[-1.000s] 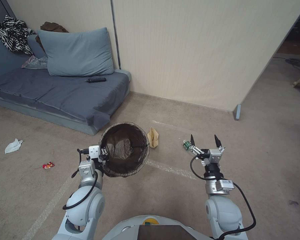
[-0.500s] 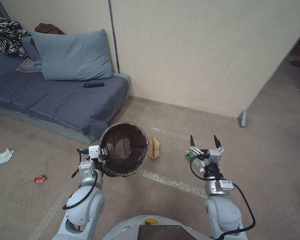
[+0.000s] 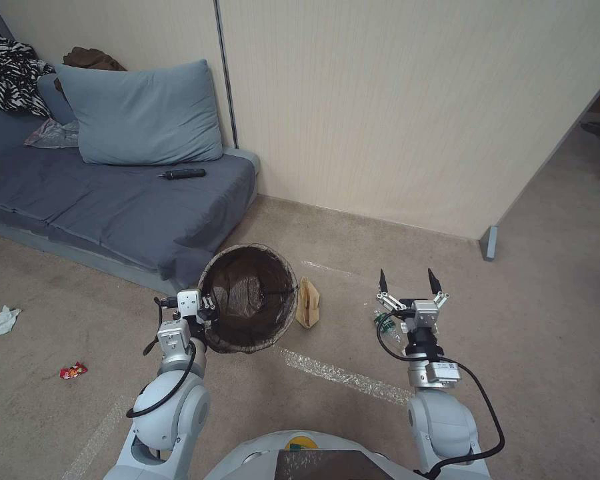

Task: Pick up the trash bin, then pick up the garbage from the floor and place it into the trash bin.

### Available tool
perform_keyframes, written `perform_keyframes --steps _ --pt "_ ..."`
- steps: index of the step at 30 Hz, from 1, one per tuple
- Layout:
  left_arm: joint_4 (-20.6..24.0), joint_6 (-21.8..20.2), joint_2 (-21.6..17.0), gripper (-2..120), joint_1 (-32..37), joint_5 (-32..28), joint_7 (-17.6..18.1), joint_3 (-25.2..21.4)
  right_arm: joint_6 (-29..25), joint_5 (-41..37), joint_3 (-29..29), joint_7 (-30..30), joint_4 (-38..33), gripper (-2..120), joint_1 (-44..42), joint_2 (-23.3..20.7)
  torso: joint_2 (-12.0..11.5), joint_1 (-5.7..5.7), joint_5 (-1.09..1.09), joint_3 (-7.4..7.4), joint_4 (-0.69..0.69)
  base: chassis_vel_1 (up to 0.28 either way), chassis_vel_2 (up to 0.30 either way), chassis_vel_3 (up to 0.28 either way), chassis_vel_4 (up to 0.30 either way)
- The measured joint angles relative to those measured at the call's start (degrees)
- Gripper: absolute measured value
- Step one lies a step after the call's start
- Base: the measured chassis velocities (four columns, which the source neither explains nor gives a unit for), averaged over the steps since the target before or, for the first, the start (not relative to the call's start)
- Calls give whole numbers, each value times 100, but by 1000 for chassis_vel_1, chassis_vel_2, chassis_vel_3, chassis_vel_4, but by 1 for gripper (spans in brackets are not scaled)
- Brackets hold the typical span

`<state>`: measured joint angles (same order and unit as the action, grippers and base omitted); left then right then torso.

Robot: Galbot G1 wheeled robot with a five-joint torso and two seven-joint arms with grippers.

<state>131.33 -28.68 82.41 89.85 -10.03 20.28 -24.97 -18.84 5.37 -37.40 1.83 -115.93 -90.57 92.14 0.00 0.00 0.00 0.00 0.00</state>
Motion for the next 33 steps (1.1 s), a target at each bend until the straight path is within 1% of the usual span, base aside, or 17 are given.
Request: perform_keyframes --steps 2,3,5,6,8,9,10,12,13,15,16,18,22,25,26,29,33 --pt "1 0 1 2 4 1 0 1 290 70 -17 -106 -90 100 -5 0 0 0 0 0 1 0 0 0 0" --pt "1 0 1 2 4 1 0 1 290 70 -17 -106 -90 100 -5 0 0 0 0 0 1 0 0 0 0" --pt "2 0 2 2 8 1 1 2 669 62 -34 -104 -230 100 -37 -14 0 0 0 0 1 0 0 0 0" --pt "3 0 2 2 11 2 1 3 982 -12 -62 -32 -333 100 -56 -65 0 0 0 0 0 0 0 0 0" --pt "3 0 1 2 12 2 1 3 1127 -34 -70 -5 -369 100 -57 -94 0 0 0 0 0 0 0 0 0" --pt "3 0 -1 2 13 4 0 2 1592 -85 -107 87 -436 100 -31 -195 0 0 0 0 0 0 0 0 0" --pt "3 0 -1 2 13 4 0 2 1592 -85 -107 87 -436 100 -31 -195 0 0 0 0 0 0 0 0 0" --pt "2 1 -6 2 8 4 -3 -8 2165 -147 -153 194 -446 100 71 -340 0 0 0 0 0 0 0 0 0" --pt "2 1 -6 2 8 4 -3 -8 2165 -147 -153 194 -446 100 71 -340 0 0 0 0 0 0 0 0 0" --pt "-3 2 -21 2 0 4 -8 -18 2716 -174 -213 430 -339 100 245 -536 0 0 0 0 0 0 0 0 0" --pt "-3 2 -21 2 0 4 -8 -18 2716 -174 -213 430 -339 100 245 -536 0 0 0 0 0 0 0 0 0" --pt "-17 2 -31 2 -13 4 -15 -17 3066 -167 -262 784 -104 100 445 -735 0 0 1 0 0 0 0 0 0" --pt "-38 -1 -36 2 -30 4 -24 -11 3179 -141 -295 1035 139 100 587 -881 0 0 1 0 1 0 0 0 0" --pt "-63 -30 -36 2 -75 4 -35 17 3234 -93 -319 1332 602 100 808 -1113 0 0 1 0 0 0 0 0 0" --pt "-63 -30 -36 2 -75 4 -35 17 3234 -93 -319 1332 602 100 808 -1113 0 0 1 0 0 0 0 0 0" --pt "-131 -41 -66 2 -97 12 -78 30 3235 -122 -302 1496 1095 100 1013 -1318 0 0 1 0 0 0 0 0 0" --pt "-175 -44 -76 2 -115 27 -94 54 3243 -152 -253 1551 1375 100 1107 -1395 0 0 1 1 1 0 0 0 0"
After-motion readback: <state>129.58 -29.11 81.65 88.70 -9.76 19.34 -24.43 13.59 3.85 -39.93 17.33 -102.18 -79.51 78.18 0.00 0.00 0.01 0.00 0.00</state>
